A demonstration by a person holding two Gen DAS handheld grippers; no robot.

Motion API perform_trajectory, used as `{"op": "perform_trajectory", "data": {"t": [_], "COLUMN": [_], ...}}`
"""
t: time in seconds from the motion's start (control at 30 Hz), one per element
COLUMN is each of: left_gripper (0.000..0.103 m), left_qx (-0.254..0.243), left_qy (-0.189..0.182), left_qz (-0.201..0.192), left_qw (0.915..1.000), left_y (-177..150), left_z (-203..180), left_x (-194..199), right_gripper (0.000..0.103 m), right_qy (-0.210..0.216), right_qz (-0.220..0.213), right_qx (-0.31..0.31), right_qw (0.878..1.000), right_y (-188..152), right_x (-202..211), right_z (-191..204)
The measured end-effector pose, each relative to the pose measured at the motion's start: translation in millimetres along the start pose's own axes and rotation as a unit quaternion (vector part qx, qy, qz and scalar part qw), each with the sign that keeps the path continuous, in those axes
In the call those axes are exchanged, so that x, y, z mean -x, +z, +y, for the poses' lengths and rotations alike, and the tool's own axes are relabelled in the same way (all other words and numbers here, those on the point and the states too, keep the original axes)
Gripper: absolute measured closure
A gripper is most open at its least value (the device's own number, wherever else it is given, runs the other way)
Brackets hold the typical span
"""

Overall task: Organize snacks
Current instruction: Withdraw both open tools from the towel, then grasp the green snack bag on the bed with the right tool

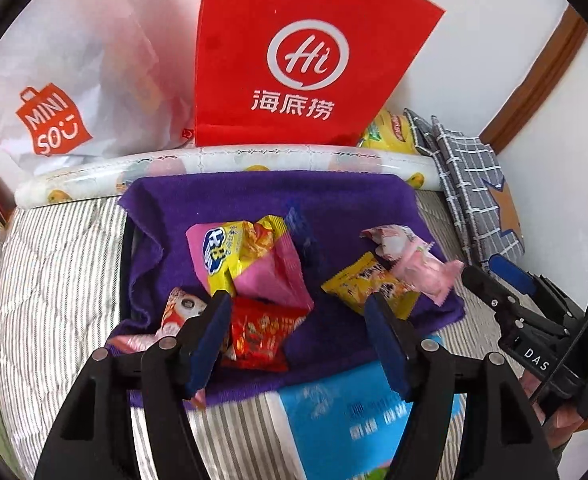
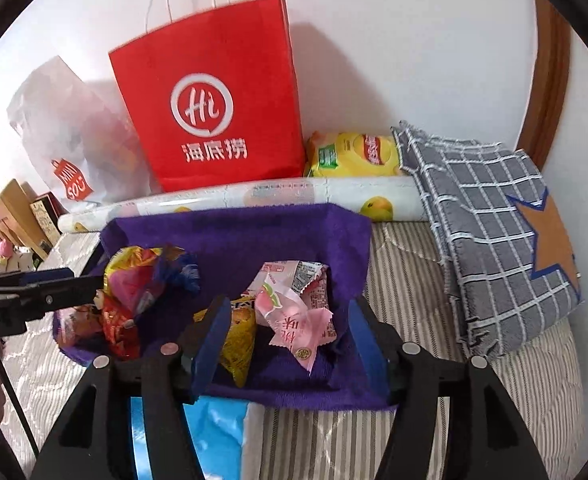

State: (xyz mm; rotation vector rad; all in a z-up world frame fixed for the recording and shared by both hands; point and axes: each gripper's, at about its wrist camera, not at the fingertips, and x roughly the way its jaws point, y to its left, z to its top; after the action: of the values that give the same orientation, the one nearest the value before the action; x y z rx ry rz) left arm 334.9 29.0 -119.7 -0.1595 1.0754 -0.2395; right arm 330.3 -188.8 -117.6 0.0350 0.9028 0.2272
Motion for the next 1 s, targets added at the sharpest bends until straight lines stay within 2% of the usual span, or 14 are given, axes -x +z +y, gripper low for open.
{"op": "perform_trajectory", "data": {"t": [0.37,0.57,1.0], "left_gripper": [0.035,0.035,0.035], "left_qx": [-0.008,0.000,0.011], "left_qy": [-0.005,-0.006,-0.005], "left_qz": [-0.015,-0.019,-0.009], "left_qw": [0.9998,0.9998,0.9999], "left_y": [-49,-79,-127], "left_z": [-9,-8,-1], "left_x": [48,69,85], "right_gripper": [0.041,0.041,0.042], "right_qy": [-0.041,-0.067,-0.007], "right_qz": [-0.030,-0.036,0.020], "right_qx": [0.011,-0.001,0.018], "right_qw": [0.999,0.997,1.000], "right_y": [-29,-59,-122], "right_x": [67,92,95], "right_z": [13,14,54]}}
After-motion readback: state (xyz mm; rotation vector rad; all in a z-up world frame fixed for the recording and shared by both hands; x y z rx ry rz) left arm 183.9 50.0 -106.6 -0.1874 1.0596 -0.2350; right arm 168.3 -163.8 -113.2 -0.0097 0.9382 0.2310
